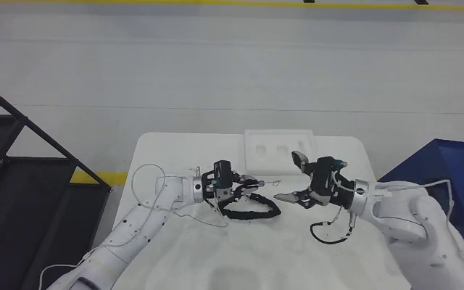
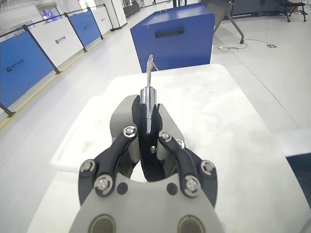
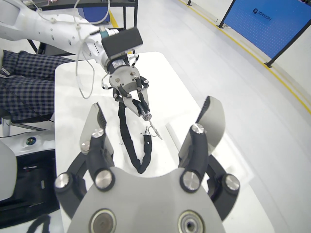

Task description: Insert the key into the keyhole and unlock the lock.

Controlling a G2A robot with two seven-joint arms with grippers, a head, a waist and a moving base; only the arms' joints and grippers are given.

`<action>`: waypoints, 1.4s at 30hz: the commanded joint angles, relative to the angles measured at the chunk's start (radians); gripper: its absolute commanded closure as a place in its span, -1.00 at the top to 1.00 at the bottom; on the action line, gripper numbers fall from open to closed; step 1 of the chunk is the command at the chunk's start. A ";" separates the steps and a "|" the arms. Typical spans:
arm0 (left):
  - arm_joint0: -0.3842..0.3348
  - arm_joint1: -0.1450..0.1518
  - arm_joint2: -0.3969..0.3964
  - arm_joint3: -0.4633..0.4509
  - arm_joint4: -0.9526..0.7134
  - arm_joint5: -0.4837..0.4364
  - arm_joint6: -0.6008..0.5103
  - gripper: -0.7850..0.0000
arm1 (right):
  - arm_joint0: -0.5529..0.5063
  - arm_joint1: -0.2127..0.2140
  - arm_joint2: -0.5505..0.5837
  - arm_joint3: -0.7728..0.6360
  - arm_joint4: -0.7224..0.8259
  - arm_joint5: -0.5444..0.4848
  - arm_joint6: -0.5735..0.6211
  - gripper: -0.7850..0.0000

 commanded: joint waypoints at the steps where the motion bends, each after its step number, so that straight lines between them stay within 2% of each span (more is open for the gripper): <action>1: -0.012 -0.010 0.037 0.040 0.025 0.018 0.004 -1.00 | 0.016 0.002 -0.007 0.020 0.089 0.003 0.042 1.00; 7: -0.046 -0.045 0.135 0.148 0.072 0.041 0.012 -1.00 | 0.076 0.007 -0.027 0.066 0.233 0.013 0.155 1.00; 14: -0.092 -0.084 0.238 0.234 0.139 0.031 -0.005 -0.96 | 0.125 0.010 -0.068 0.109 0.306 -0.004 0.230 1.00; 15: -0.099 -0.089 0.251 0.246 0.147 0.021 -0.009 -0.53 | 0.132 0.010 -0.075 0.119 0.316 -0.008 0.234 1.00; 16: -0.105 -0.094 0.262 0.257 0.150 0.015 -0.010 0.44 | 0.138 0.010 -0.082 0.132 0.326 -0.012 0.238 1.00; 17: -0.111 -0.099 0.269 0.268 0.148 0.008 -0.011 1.00 | 0.144 0.010 -0.089 0.144 0.338 -0.016 0.241 1.00; 22: -0.138 -0.114 0.289 0.296 0.131 -0.035 -0.004 1.00 | 0.185 0.008 -0.127 0.214 0.406 -0.049 0.258 1.00; 26: -0.171 -0.107 0.258 0.306 0.107 -0.072 0.031 1.00 | 0.226 0.005 -0.156 0.274 0.454 -0.066 0.278 1.00; 31: -0.224 -0.081 0.172 0.307 0.061 -0.143 0.058 1.00 | 0.306 0.001 -0.198 0.362 0.541 -0.099 0.318 1.00; 36: -0.278 -0.050 0.071 0.286 0.028 -0.185 0.031 1.00 | 0.420 -0.006 -0.231 0.464 0.598 -0.124 0.365 1.00; 42: -0.362 -0.019 0.021 0.292 -0.095 -0.185 -0.019 1.00 | 0.541 -0.012 -0.251 0.547 0.486 -0.194 0.338 1.00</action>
